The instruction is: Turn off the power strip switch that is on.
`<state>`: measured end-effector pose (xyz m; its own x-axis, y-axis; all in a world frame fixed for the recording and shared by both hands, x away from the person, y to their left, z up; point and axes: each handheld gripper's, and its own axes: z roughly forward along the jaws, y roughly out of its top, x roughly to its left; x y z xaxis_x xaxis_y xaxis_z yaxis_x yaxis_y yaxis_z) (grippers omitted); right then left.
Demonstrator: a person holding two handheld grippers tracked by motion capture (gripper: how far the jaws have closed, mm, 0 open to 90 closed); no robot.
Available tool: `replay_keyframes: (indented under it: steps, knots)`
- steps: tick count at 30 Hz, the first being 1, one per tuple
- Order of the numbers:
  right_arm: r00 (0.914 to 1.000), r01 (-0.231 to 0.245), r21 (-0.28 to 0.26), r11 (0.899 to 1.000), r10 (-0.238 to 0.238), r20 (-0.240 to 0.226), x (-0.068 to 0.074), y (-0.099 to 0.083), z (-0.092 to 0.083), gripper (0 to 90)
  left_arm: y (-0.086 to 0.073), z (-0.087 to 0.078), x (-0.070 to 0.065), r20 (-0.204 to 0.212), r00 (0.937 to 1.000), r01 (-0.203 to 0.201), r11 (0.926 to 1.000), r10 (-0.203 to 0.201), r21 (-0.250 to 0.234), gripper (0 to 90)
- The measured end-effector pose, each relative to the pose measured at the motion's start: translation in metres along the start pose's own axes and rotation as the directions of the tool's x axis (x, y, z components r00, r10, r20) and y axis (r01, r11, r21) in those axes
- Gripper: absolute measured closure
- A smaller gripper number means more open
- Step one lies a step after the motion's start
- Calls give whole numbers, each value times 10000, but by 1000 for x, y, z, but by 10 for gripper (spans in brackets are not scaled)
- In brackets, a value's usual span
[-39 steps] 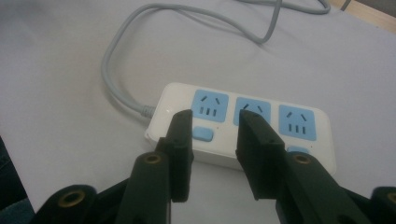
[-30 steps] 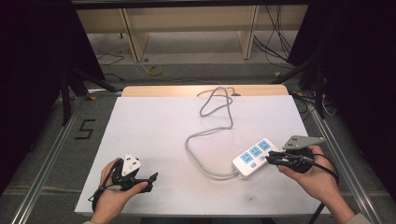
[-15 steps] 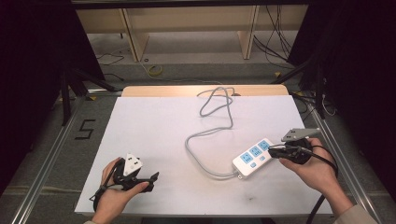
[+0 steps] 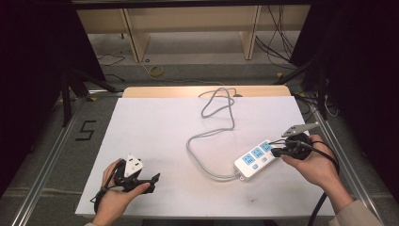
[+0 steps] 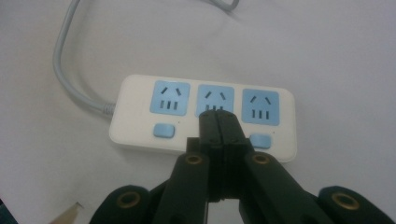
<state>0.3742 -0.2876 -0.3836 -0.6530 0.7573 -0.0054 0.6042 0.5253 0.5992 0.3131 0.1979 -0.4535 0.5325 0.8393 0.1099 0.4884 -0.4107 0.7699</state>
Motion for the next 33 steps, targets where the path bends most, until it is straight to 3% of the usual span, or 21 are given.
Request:
replay_keyframes:
  steps: [16, 33]
  knots:
    - [9991, -416, 962, 9945, 423, -47, -2, 14, 10, 900, 0, 1, -1, -8, 10000, -19, 10000, 19, 11, 154]
    - [9990, -450, 1744, 9836, 457, 3, 0, 27, 21, 900, 0, 2, -1, 20, 10000, -63, 10000, 63, 54, 157]
